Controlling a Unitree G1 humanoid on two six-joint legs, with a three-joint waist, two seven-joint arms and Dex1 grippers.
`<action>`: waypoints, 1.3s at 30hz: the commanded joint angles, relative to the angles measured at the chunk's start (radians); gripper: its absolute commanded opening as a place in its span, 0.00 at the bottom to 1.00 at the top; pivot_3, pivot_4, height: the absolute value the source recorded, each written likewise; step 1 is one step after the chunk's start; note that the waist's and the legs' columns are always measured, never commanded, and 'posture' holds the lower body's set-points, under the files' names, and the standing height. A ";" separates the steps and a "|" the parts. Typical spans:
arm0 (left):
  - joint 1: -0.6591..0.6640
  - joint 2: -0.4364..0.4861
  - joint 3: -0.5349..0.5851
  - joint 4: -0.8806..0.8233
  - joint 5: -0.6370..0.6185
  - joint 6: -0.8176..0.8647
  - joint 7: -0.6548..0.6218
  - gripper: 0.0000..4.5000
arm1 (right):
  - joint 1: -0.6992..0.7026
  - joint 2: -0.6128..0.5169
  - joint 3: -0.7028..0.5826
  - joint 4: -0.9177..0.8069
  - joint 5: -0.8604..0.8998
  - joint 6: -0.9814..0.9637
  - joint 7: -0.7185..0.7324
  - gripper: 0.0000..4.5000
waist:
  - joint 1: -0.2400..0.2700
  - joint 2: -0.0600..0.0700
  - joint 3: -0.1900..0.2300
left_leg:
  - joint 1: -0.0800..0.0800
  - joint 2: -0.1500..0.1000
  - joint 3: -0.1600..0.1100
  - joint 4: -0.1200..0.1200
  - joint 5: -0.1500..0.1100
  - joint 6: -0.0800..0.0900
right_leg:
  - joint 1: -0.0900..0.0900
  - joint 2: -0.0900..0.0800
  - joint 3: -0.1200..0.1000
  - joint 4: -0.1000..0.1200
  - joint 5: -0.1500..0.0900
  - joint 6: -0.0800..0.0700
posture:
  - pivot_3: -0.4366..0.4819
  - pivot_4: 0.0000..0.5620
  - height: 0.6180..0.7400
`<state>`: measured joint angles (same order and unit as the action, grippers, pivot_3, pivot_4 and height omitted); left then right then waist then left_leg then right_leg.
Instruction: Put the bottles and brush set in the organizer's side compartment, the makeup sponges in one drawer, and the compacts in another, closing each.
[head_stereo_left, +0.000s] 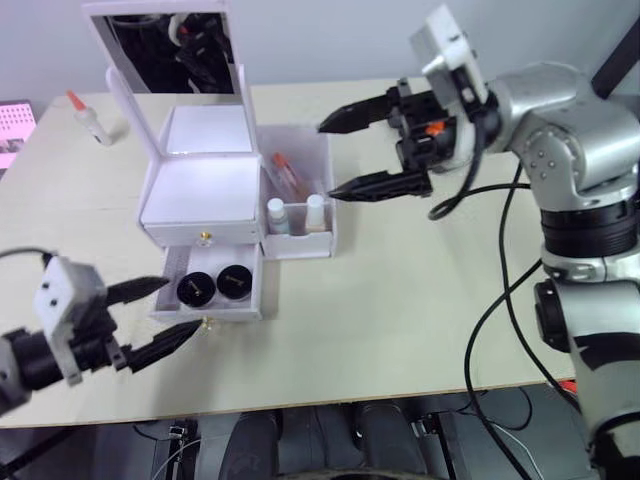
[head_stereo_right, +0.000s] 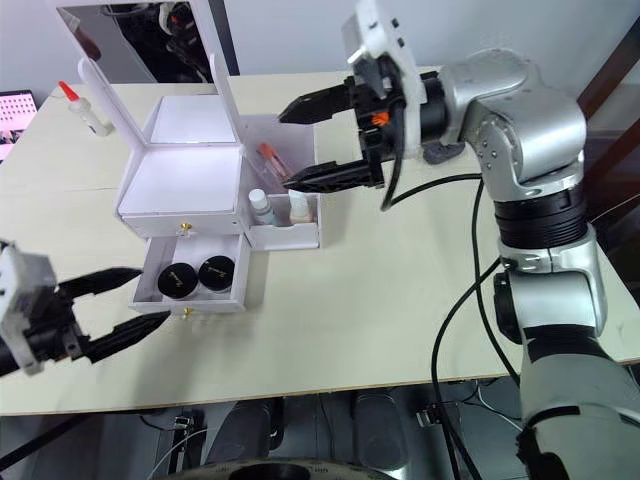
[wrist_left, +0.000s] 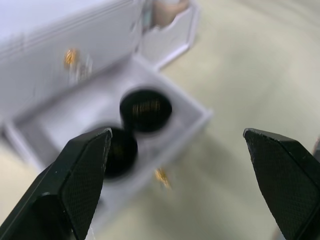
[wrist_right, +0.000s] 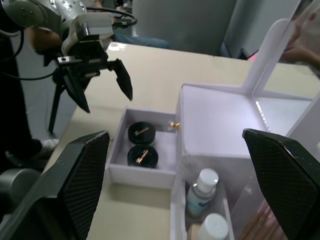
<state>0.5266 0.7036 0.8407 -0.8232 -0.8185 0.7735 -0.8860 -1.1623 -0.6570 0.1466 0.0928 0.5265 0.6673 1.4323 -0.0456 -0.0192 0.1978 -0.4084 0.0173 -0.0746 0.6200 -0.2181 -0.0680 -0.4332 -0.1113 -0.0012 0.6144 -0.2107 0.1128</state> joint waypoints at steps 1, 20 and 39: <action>0.125 -0.137 0.046 -0.089 0.027 -0.088 0.050 0.99 | -0.030 -0.029 -0.013 0.014 0.018 -0.020 0.086 1.00 | 0.000 0.000 0.000 | 0.000 0.000 0.000 0.001 0.000 0.000 | 0.000 0.000 0.000 0.000 0.000 0.000 | 0.48 0.27 1.00; 0.175 -0.504 -0.349 0.180 0.434 -0.594 0.250 0.01 | -0.038 0.015 0.004 0.029 -0.035 -0.053 0.062 1.00 | -0.019 0.000 -0.002 | -0.012 -0.002 0.005 0.015 -0.003 0.002 | 0.002 -0.004 0.000 -0.019 0.010 -0.011 | 0.48 0.27 1.00; -0.182 -0.358 -0.443 0.338 0.431 -0.573 0.344 0.01 | -0.029 -0.013 -0.009 -0.026 -0.029 -0.012 -0.007 1.00 | 0.003 0.000 -0.002 | -0.001 0.000 0.002 0.013 -0.003 0.003 | 0.001 -0.001 0.000 -0.001 0.005 0.001 | 0.48 0.27 1.00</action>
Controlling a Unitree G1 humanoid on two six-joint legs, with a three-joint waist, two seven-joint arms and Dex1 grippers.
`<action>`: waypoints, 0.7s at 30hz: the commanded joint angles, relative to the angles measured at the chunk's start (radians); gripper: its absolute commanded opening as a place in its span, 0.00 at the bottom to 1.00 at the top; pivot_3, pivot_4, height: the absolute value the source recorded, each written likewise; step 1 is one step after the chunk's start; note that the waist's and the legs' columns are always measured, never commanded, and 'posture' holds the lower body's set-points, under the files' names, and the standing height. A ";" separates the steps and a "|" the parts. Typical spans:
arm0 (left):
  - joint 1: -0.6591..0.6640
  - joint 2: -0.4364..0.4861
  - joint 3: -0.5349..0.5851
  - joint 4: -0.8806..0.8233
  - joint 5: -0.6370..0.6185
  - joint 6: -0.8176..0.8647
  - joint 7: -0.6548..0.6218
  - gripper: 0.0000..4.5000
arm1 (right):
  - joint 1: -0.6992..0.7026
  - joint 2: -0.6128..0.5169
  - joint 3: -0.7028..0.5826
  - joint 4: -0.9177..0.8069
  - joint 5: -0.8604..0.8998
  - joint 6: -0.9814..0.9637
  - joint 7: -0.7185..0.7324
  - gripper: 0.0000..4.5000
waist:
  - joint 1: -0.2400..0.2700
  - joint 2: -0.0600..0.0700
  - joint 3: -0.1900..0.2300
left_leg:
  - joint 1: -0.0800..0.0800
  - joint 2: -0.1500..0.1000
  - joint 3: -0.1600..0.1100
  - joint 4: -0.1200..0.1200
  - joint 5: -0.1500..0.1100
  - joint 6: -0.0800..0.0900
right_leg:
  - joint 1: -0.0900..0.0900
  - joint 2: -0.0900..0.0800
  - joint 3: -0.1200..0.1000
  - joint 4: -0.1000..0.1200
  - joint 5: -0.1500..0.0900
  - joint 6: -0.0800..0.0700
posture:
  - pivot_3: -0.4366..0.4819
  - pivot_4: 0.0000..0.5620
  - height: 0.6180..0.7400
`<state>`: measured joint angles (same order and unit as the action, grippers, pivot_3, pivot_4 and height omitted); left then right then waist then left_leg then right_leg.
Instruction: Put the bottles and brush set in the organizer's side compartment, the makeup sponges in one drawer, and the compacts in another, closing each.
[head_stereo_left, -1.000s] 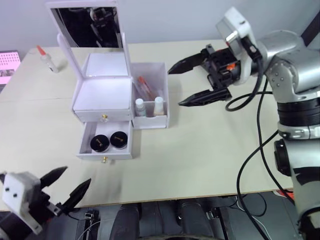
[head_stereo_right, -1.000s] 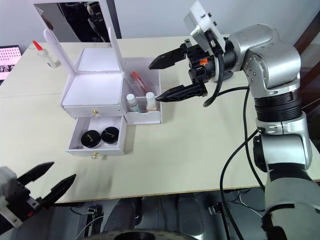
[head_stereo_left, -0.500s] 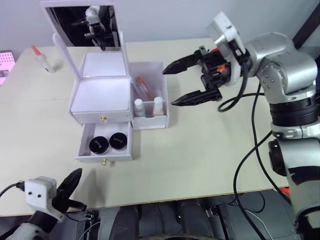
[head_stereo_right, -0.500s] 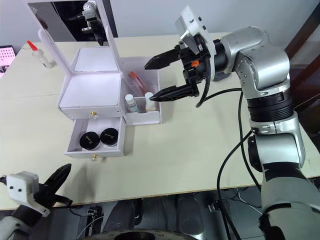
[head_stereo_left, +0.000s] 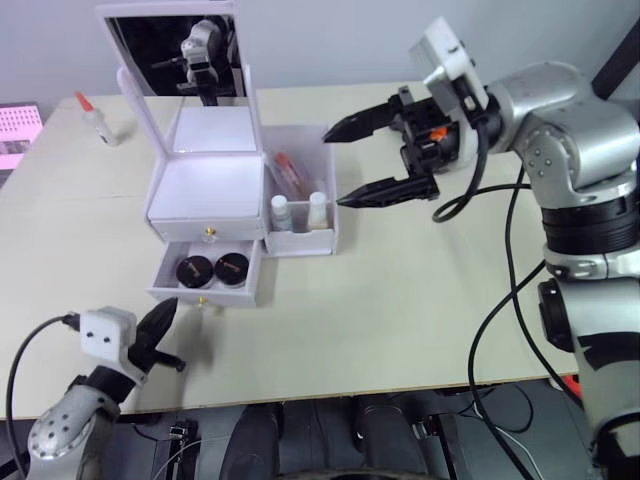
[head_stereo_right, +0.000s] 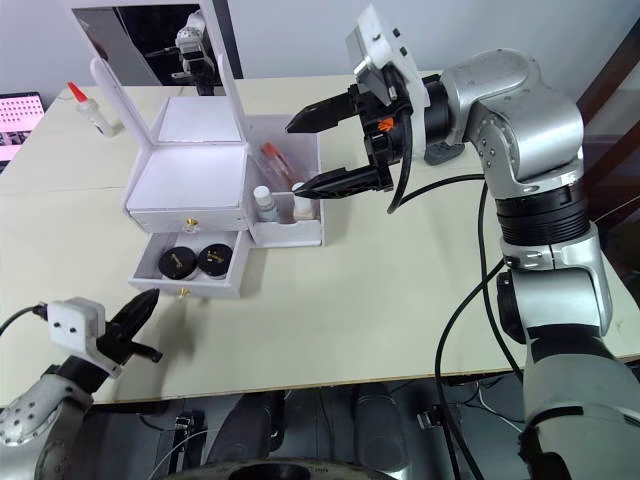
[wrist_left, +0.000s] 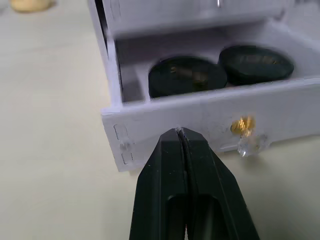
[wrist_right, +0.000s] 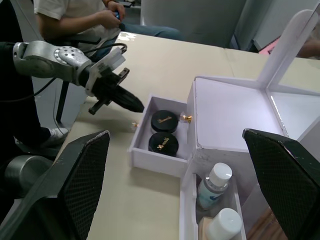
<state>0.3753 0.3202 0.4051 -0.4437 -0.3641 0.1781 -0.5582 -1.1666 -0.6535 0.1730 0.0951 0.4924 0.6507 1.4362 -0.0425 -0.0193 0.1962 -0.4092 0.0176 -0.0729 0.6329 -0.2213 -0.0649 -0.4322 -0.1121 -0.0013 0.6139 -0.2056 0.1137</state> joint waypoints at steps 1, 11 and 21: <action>-0.049 0.038 -0.010 -0.046 -0.022 0.032 0.020 0.01 | -0.022 -0.018 -0.035 -0.031 0.005 0.009 -0.016 1.00 | 0.000 0.000 0.000 | 0.000 0.000 0.000 -0.001 0.000 0.000 | 0.000 0.000 0.000 0.000 0.001 -0.002 | 0.48 0.27 1.00; -0.187 0.108 -0.055 0.033 -0.003 0.060 0.036 0.01 | 0.041 -0.085 -0.022 -0.076 -0.020 0.025 -0.030 1.00 | 0.002 0.000 0.000 | 0.000 0.000 0.000 -0.002 0.000 0.000 | 0.000 0.000 0.000 0.000 0.001 -0.002 | 0.48 0.27 1.00; -0.305 0.163 -0.077 0.100 -0.035 0.063 -0.009 0.01 | 0.062 -0.106 -0.044 -0.117 -0.003 0.054 -0.065 1.00 | 0.000 0.000 0.000 | 0.001 0.000 0.000 -0.003 0.000 0.000 | 0.000 0.000 0.000 0.000 0.001 -0.002 | 0.48 0.27 1.00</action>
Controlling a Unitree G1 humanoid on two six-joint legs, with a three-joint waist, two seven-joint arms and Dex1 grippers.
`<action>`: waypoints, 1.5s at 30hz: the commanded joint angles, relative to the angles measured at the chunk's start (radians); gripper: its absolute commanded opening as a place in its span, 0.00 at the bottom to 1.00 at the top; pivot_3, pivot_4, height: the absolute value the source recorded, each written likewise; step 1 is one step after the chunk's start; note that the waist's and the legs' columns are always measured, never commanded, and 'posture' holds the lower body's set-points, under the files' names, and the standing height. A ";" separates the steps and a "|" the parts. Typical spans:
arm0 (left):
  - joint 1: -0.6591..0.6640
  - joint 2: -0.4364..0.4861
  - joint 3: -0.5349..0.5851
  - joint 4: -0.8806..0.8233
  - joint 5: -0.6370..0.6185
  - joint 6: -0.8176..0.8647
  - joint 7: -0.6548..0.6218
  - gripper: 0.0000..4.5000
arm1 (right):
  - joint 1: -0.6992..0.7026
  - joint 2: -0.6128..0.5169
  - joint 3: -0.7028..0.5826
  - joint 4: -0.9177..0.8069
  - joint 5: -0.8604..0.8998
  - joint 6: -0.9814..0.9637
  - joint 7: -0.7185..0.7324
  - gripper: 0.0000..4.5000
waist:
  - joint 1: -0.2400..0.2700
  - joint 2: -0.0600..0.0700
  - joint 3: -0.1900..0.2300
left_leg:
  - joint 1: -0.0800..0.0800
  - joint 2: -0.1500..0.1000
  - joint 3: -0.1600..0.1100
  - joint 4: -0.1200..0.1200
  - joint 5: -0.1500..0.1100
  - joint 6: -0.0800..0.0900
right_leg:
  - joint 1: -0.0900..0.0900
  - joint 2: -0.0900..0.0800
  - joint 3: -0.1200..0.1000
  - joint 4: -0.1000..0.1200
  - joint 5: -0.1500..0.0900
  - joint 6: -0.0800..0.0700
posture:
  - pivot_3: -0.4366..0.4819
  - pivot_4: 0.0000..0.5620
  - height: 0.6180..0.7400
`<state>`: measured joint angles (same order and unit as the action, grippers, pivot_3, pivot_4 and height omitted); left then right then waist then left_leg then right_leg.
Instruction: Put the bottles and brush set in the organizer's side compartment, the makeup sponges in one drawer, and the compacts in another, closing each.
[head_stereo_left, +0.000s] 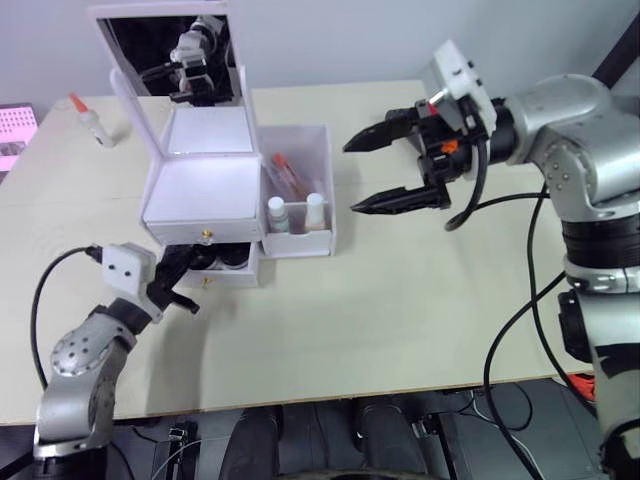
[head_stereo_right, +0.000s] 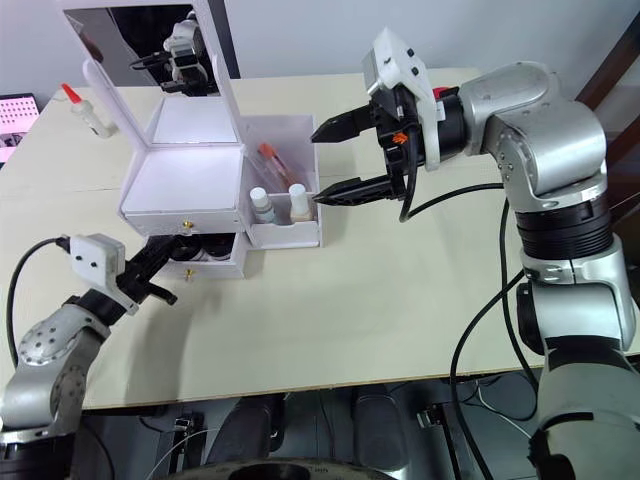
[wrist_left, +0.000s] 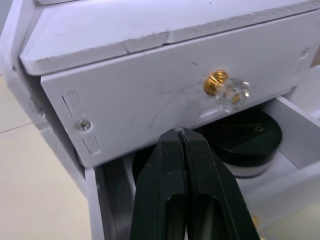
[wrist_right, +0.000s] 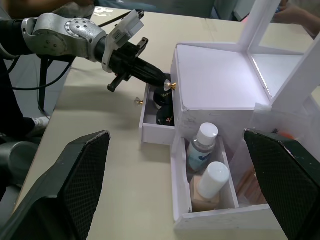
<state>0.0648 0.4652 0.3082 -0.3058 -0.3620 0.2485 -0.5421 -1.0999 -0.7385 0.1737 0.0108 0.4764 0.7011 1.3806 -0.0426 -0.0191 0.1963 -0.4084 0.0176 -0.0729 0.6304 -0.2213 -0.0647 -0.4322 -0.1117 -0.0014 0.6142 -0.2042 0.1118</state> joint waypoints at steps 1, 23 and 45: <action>0.021 0.024 0.029 -0.052 -0.050 -0.005 -0.037 0.01 | -0.002 -0.022 -0.046 -0.034 0.013 0.005 -0.012 1.00 | 0.001 0.000 0.000 | 0.000 0.000 0.000 0.000 0.000 0.000 | 0.000 0.000 0.000 0.000 0.000 0.000 | 0.48 0.27 1.00; 0.165 -0.045 0.030 0.025 -0.090 -0.061 -0.065 0.01 | -0.029 0.014 -0.040 -0.017 0.010 -0.002 -0.028 1.00 | 0.004 0.000 0.000 | 0.000 0.000 0.000 0.000 0.000 0.000 | 0.000 0.000 0.000 -0.001 0.000 0.000 | 0.48 0.27 1.00; -0.066 -0.008 -0.026 0.237 -0.054 -0.099 -0.113 0.01 | -0.022 0.004 -0.049 -0.047 0.021 0.013 -0.063 1.00 | 0.005 0.000 0.000 | 0.000 0.000 0.000 0.000 0.000 0.000 | 0.000 0.000 0.000 -0.001 0.000 0.000 | 0.48 0.27 1.00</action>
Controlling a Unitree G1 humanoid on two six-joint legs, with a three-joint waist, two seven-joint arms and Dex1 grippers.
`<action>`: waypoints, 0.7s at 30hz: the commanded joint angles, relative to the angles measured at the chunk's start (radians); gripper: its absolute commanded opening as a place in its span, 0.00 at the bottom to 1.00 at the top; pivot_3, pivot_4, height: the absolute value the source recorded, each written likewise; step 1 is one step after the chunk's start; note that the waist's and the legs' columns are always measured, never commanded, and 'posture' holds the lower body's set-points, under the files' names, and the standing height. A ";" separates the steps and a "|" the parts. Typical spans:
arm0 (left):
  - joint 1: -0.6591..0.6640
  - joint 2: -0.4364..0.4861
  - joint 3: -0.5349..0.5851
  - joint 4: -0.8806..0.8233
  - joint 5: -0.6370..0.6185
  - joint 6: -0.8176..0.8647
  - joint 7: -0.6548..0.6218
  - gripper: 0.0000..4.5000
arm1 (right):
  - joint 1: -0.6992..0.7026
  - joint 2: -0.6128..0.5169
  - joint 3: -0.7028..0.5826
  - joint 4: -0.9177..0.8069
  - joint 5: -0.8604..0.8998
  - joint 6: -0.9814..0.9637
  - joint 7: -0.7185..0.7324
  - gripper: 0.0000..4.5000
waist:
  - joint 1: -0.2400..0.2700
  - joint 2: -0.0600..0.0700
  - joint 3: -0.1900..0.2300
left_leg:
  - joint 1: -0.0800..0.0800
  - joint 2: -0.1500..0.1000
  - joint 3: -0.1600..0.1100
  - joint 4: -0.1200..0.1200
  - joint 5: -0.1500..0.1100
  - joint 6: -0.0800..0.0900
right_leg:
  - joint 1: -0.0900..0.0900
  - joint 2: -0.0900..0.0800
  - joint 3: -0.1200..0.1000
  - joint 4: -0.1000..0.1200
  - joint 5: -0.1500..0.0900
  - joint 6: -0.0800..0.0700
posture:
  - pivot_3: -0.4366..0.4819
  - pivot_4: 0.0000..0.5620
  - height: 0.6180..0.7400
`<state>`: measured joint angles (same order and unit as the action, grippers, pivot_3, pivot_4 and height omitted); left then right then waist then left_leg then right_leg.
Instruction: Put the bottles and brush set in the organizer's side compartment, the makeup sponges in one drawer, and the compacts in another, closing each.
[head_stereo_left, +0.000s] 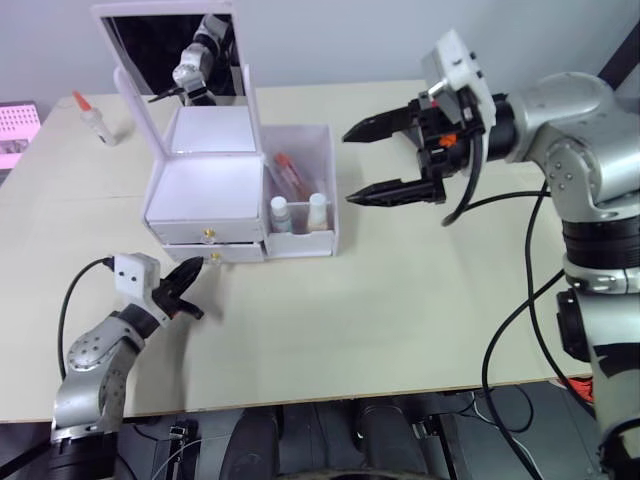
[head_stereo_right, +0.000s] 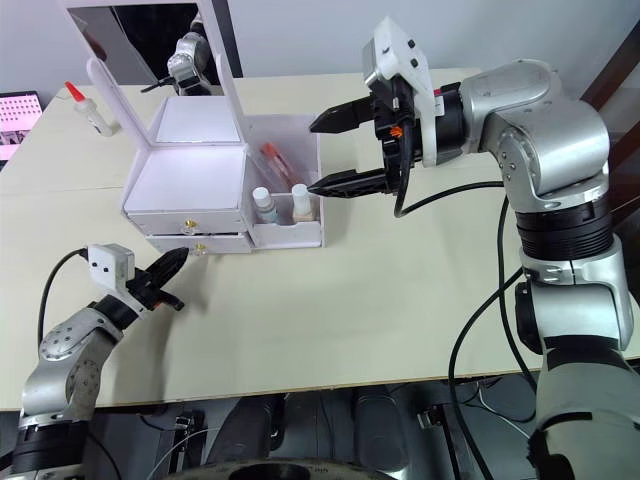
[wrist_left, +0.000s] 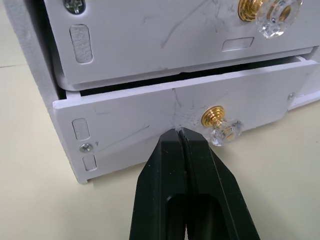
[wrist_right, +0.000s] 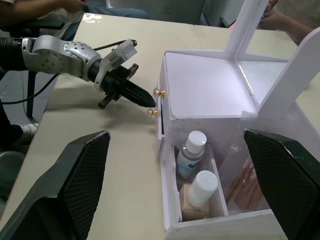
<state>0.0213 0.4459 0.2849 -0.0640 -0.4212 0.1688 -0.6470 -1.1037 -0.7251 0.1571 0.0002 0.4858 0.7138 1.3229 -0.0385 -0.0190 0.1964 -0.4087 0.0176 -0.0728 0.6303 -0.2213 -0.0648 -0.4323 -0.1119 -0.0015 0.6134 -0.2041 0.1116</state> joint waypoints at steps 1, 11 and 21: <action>-0.026 0.011 -0.006 -0.003 0.004 -0.020 -0.012 0.01 | -0.017 -0.010 -0.032 -0.037 0.011 -0.001 -0.006 1.00 | 0.002 0.000 0.000 | 0.000 0.000 0.000 0.000 0.000 0.000 | 0.000 0.000 0.000 0.000 0.000 0.000 | 0.48 0.27 1.00; -0.067 0.008 -0.031 0.020 0.020 -0.037 -0.018 0.01 | -0.018 -0.006 -0.035 -0.038 0.013 0.003 -0.018 1.00 | 0.024 0.000 0.000 | 0.000 0.000 0.000 0.000 0.000 0.000 | 0.000 0.000 0.000 0.000 0.000 0.000 | 0.48 0.27 1.00; -0.051 0.019 -0.025 0.001 0.020 -0.022 -0.018 0.01 | 0.000 0.007 -0.053 -0.028 0.032 -0.024 -0.021 1.00 | 0.023 0.000 0.000 | 0.000 0.000 0.000 0.000 0.000 0.000 | 0.000 0.000 0.000 0.000 0.000 0.000 | 0.48 0.27 1.00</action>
<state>-0.0396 0.4470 0.2478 -0.0168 -0.3969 0.1481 -0.6662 -1.1025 -0.7241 0.1524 -0.0155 0.4963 0.7149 1.3015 -0.0159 -0.0190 0.1965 -0.4088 0.0175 -0.0728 0.6307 -0.2213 -0.0649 -0.4323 -0.1119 -0.0016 0.6133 -0.2041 0.1117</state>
